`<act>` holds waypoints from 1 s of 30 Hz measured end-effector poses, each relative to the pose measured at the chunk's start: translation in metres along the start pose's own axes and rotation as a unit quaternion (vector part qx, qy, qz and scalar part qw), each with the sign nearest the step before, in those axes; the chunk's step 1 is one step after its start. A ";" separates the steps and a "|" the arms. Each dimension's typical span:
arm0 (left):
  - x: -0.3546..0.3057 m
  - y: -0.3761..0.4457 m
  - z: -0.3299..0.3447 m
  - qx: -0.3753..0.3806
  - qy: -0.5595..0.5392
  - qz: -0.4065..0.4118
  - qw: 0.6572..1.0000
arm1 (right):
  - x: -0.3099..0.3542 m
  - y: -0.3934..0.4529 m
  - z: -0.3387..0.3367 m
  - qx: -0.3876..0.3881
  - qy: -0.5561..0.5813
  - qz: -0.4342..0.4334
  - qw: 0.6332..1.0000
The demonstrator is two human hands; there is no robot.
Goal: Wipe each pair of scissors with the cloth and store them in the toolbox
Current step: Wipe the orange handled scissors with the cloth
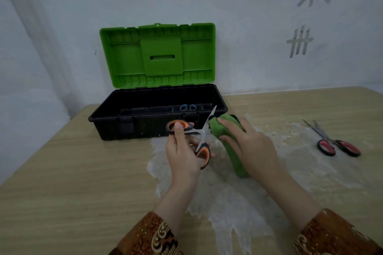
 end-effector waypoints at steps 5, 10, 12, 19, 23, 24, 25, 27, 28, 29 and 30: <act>-0.005 0.001 -0.003 -0.012 0.013 0.016 1.000 | -0.016 -0.002 -0.008 -0.009 -0.009 0.037 0.999; -0.010 0.000 -0.003 -0.013 0.021 0.046 0.999 | 0.001 -0.001 -0.022 -0.077 0.035 -0.017 0.996; -0.010 0.000 -0.003 -0.017 0.017 0.053 0.998 | 0.023 0.001 -0.014 -0.062 0.024 -0.080 0.995; -0.018 0.005 -0.009 -0.022 0.020 0.075 0.997 | -0.006 -0.004 -0.006 -0.040 -0.026 0.016 0.999; -0.017 0.000 -0.003 -0.005 0.037 0.090 0.995 | -0.008 -0.006 -0.021 -0.071 0.017 0.020 0.997; -0.016 -0.001 -0.001 -0.002 0.038 0.091 0.995 | 0.001 -0.004 -0.022 -0.074 0.032 -0.008 0.997; -0.016 -0.003 -0.001 -0.001 0.036 0.091 0.995 | 0.012 -0.002 -0.021 -0.070 0.037 -0.040 0.996; -0.016 -0.004 -0.002 -0.004 0.029 0.090 0.995 | 0.027 -0.002 -0.013 -0.053 0.016 -0.081 0.995; -0.017 -0.003 -0.004 -0.005 0.028 0.090 0.996 | 0.027 -0.001 -0.009 -0.043 0.006 -0.075 0.996; -0.018 -0.001 -0.006 -0.007 0.029 0.089 0.996 | 0.022 -0.001 -0.006 -0.037 -0.002 -0.058 0.998; -0.020 0.000 -0.008 -0.009 0.032 0.091 0.995 | 0.015 -0.002 -0.004 -0.035 -0.006 -0.036 0.999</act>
Point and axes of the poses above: each hand's wrist, its own y-axis towards the middle knuckle, its own z-axis out of the palm, x = y × z, the point moved 6 cm from there along y, towards the middle knuckle, and after that the axes turned 9 degrees about -z, right-handed, at the moved point
